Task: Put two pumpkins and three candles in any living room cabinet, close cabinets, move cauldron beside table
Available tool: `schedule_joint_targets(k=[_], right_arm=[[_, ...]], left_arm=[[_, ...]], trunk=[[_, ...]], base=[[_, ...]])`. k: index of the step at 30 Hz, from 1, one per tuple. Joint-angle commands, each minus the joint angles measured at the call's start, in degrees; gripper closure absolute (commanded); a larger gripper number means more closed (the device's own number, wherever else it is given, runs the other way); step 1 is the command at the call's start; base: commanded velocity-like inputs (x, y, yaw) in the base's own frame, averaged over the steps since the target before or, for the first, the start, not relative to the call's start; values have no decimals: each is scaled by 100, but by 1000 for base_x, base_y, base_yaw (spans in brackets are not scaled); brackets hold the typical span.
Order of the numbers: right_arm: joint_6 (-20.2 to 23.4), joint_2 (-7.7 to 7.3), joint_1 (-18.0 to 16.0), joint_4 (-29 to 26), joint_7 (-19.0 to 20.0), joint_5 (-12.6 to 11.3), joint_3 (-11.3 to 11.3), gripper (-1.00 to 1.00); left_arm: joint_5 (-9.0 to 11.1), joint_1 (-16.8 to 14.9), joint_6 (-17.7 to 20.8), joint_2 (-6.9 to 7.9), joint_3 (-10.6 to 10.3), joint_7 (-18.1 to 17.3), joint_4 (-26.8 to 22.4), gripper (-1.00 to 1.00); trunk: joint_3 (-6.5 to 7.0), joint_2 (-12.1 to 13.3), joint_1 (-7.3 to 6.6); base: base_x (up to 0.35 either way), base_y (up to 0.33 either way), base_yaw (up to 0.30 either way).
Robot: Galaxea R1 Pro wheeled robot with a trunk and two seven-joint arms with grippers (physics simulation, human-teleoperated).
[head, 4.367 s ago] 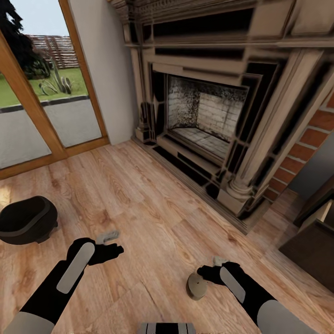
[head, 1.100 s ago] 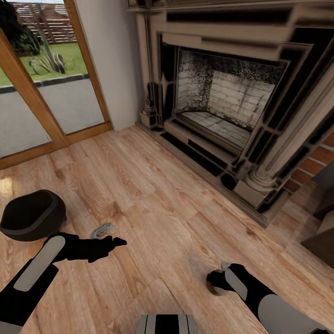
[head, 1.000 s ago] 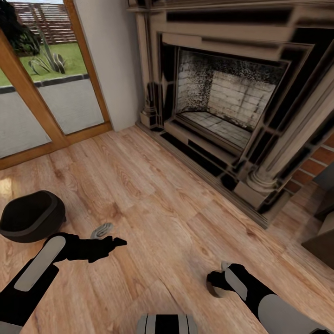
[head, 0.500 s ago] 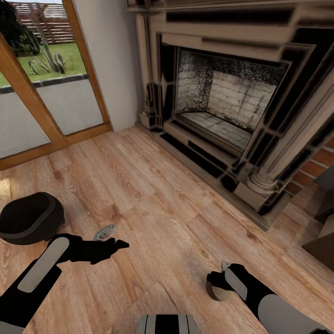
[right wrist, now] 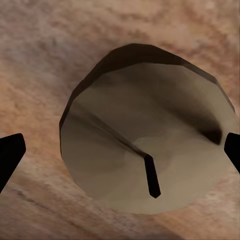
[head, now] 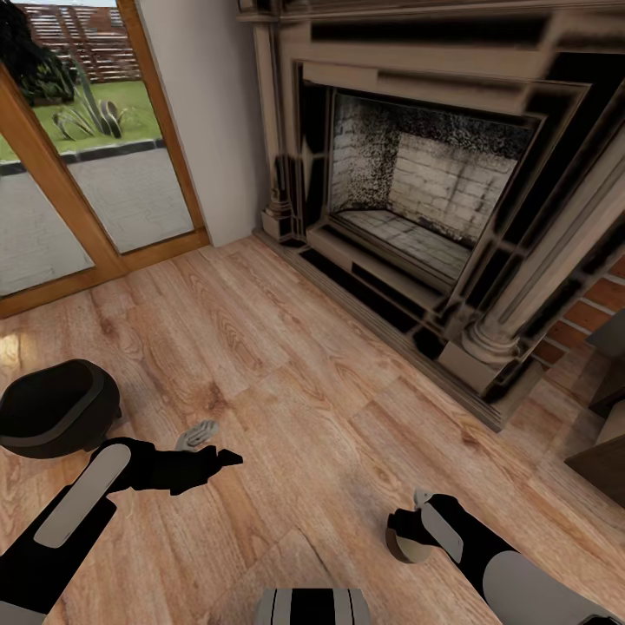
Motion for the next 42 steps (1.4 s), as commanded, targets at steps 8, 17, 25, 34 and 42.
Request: schedule_joint_targets(k=[8,17,25,34,42], right_arm=[[9,-7,-3,13,-125,-62,44,-100],[-63,1,-3,12,-369,-62,43,-100],[-72,2,-3,5,-383,-62,44,-100],[-73,2,-3,4,-384,-56,44,-100],[-73,9,-3,3,-384,-45,44,-100]], left_arm=[[58,-4,-4,3,-8,60,-6,-100],[62,-4,-6,3,-8,60,-6,-100],[70,-4,-3,3,-5,52,-14,-100],[342,-4,15,52,66,-20,-128,-100],[2313,9,32,667,11,-998,-257,-100]], trunk=[[-4,-2,-1],[-4,-2,-1],[-4,-2,-1],[-4,-2,-1],[-115,-9,12]], base=[[0,0,0],[0,0,0],[0,0,0],[0,0,0],[0,0,0]])
